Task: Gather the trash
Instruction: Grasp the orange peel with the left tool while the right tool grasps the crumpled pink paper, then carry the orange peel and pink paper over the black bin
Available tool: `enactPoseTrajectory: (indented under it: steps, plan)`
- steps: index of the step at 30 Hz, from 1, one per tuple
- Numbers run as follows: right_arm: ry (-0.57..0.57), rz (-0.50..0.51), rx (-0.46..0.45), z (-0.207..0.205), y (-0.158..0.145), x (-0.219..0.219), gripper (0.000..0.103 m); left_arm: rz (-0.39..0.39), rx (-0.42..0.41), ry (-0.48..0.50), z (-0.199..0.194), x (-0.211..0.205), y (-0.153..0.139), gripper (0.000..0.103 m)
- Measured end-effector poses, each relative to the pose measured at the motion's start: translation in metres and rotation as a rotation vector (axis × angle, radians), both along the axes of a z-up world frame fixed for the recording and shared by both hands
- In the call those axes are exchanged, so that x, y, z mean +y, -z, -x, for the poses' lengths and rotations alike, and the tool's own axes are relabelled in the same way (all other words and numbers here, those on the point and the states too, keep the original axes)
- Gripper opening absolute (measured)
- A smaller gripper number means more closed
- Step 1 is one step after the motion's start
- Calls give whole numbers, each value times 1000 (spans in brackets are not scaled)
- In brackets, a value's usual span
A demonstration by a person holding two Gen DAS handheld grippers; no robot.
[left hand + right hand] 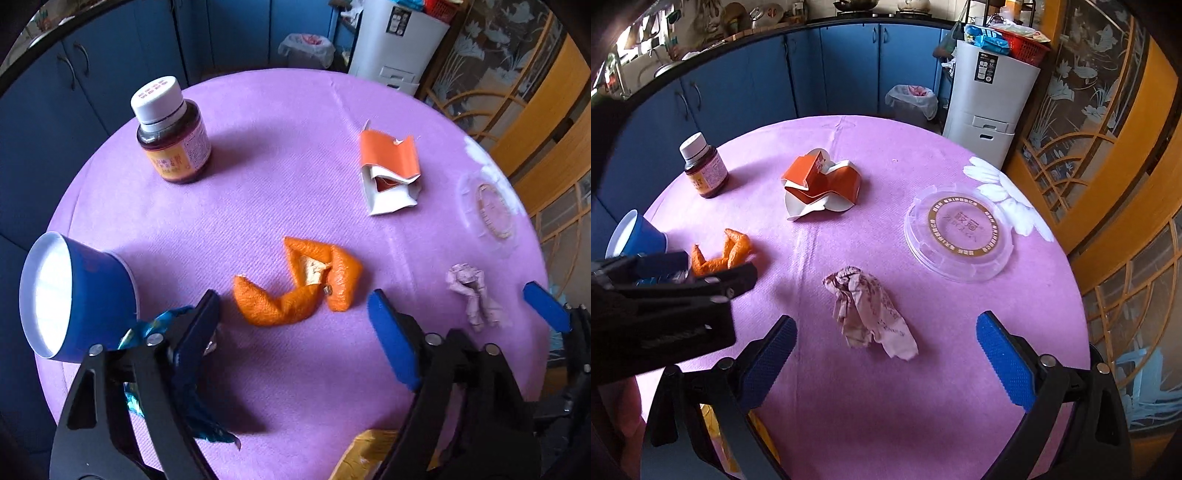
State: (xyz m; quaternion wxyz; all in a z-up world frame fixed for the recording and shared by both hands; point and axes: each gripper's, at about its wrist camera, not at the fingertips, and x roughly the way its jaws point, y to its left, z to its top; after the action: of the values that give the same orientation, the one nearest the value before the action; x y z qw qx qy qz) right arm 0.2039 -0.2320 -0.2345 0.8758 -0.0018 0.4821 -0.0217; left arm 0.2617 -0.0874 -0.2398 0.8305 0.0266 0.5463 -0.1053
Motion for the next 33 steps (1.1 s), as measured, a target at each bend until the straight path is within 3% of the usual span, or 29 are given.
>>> enactPoseTrajectory:
  steps: [1,3,4,6,9,18,33]
  plan:
    - [-2,5,18,-2,3,2,50,-15,-16,8,3,-2,-1,75]
    - [-7,-11,17,-3,4,2,34,-40,-29,4,5,-3,-1,61]
    - [-11,-3,19,-3,4,4,18,-33,-36,5,6,-3,-3,48]
    - [-18,13,16,-2,4,6,18,-10,-35,16,6,-2,-8,28]
    - [-22,17,-4,3,0,7,18,10,-43,27,8,-1,-15,21]
    - [18,-4,-58,20,-21,-12,18,31,-126,60,22,-16,-48,20]
    - [143,-31,-115,61,-41,-78,18,10,-154,161,48,-83,-62,20]
